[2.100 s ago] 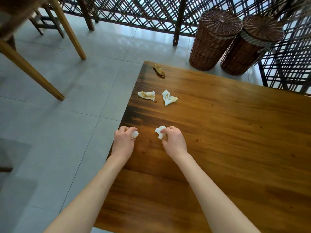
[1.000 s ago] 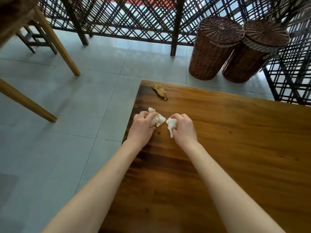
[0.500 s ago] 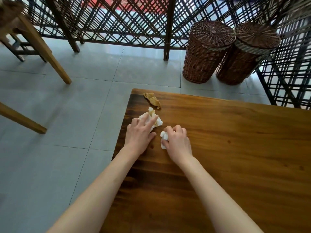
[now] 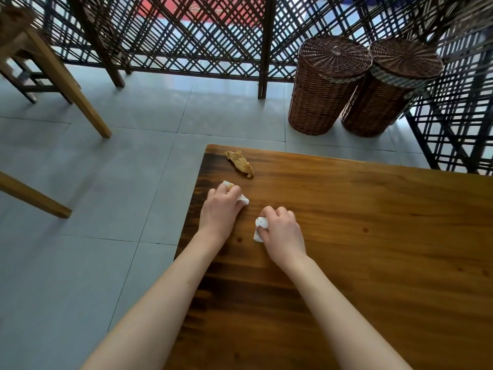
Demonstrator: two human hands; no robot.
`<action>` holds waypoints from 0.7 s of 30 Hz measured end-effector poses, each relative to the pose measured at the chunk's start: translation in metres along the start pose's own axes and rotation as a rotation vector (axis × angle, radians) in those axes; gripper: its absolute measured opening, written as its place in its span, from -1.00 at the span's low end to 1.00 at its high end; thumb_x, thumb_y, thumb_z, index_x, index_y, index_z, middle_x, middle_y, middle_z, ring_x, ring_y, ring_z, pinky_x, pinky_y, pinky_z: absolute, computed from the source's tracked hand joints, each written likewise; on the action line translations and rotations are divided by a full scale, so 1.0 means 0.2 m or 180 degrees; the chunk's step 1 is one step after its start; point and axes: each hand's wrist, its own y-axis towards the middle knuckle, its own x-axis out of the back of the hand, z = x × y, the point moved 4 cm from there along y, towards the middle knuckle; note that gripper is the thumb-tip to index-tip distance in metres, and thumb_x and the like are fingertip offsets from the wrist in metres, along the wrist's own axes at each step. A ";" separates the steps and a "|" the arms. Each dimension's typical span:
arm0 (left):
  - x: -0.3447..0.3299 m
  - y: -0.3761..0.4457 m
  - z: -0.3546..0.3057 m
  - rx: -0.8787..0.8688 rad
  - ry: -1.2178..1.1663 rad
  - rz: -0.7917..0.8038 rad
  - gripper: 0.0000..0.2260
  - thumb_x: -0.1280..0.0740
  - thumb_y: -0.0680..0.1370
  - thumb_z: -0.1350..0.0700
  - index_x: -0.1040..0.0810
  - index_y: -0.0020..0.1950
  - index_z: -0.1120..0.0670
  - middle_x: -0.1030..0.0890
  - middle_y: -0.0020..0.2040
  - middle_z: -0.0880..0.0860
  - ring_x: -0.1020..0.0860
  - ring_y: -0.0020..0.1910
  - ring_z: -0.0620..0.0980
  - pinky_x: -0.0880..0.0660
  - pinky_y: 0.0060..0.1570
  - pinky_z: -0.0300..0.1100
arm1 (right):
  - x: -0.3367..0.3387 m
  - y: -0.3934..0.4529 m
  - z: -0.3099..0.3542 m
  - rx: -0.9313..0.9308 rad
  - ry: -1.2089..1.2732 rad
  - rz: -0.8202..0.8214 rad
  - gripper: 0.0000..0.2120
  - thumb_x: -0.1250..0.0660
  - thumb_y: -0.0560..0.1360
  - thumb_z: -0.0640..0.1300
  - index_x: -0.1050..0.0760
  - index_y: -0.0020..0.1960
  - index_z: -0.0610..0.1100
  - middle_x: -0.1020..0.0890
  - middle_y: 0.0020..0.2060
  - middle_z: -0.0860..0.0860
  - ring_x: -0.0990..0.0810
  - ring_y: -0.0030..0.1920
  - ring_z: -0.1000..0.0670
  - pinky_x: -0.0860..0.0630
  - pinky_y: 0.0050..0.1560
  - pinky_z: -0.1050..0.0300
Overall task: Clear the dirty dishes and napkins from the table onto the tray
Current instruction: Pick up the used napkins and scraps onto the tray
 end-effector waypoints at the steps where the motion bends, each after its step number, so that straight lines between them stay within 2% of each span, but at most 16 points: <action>1: 0.00 0.00 0.00 -0.0002 0.0000 -0.0028 -0.82 -0.27 0.57 0.05 -0.50 0.13 0.08 -0.53 0.10 0.09 -0.44 -0.04 -0.01 -0.44 -0.14 -0.26 | 0.01 0.00 -0.01 -0.0026 0.0066 0.0011 -0.76 -0.28 0.54 -0.05 -0.43 0.19 -0.02 -0.51 0.06 -0.01 -0.42 0.03 0.05 -0.41 -0.07 0.25; 5: 0.08 0.08 0.01 0.0026 -0.0104 -0.0319 -0.84 -0.25 0.58 0.11 -0.47 0.09 0.16 -0.48 0.08 0.17 -0.44 -0.04 0.05 -0.41 -0.13 -0.25 | 0.08 0.06 -0.04 -0.0182 0.0450 -0.0088 -0.79 -0.27 0.55 -0.10 -0.45 0.18 -0.08 -0.50 0.04 -0.04 -0.39 0.00 0.07 -0.35 -0.11 0.27; 9: 0.16 0.28 -0.04 -0.0084 -0.0191 -0.0480 -0.81 -0.26 0.57 0.14 -0.48 0.09 0.24 -0.43 0.12 0.24 -0.45 0.00 0.20 -0.42 -0.09 -0.08 | 0.14 0.17 -0.03 -0.0154 0.0531 -0.0183 -0.80 -0.26 0.55 -0.10 -0.45 0.17 -0.11 -0.49 0.03 -0.07 -0.40 0.00 0.02 -0.36 -0.10 0.23; 11: 0.15 0.36 -0.07 -0.0198 -0.0115 -0.0346 -0.78 -0.25 0.58 0.12 -0.48 0.11 0.25 -0.42 0.20 0.25 -0.42 0.09 0.23 -0.43 0.00 -0.03 | 0.14 0.20 -0.02 -0.0168 0.0573 -0.0229 -0.80 -0.26 0.55 -0.10 -0.45 0.16 -0.10 -0.49 0.02 -0.07 -0.41 -0.01 0.02 -0.39 -0.10 0.22; 14: 0.08 0.43 -0.07 -0.0320 0.0125 0.0019 -0.75 -0.22 0.59 0.09 -0.44 0.19 0.20 -0.42 0.27 0.19 -0.38 0.19 0.17 -0.42 0.09 -0.07 | 0.13 0.24 -0.02 -0.0206 0.0671 -0.0286 -0.80 -0.28 0.55 -0.10 -0.45 0.15 -0.10 -0.50 0.03 -0.07 -0.42 -0.02 0.03 -0.43 -0.09 0.22; 18: -0.01 0.43 -0.04 -0.0182 0.0067 0.0473 -0.76 -0.21 0.58 0.09 -0.33 0.19 0.14 -0.43 0.20 0.17 -0.42 0.08 0.15 -0.41 -0.04 -0.06 | 0.11 0.25 -0.04 -0.0295 0.0769 -0.0336 -0.78 -0.29 0.54 -0.10 -0.45 0.17 -0.10 -0.51 0.06 -0.06 -0.39 -0.03 0.06 -0.38 -0.11 0.25; 21: -0.04 0.41 -0.05 -0.0295 0.0234 0.0540 -0.67 -0.21 0.58 0.08 -0.27 0.33 0.06 -0.38 0.22 0.18 -0.43 0.10 0.17 -0.46 -0.04 -0.02 | 0.10 0.24 -0.06 -0.0321 0.0792 -0.0302 -0.78 -0.29 0.54 -0.11 -0.45 0.17 -0.10 -0.50 0.06 -0.06 -0.40 -0.02 0.05 -0.37 -0.11 0.25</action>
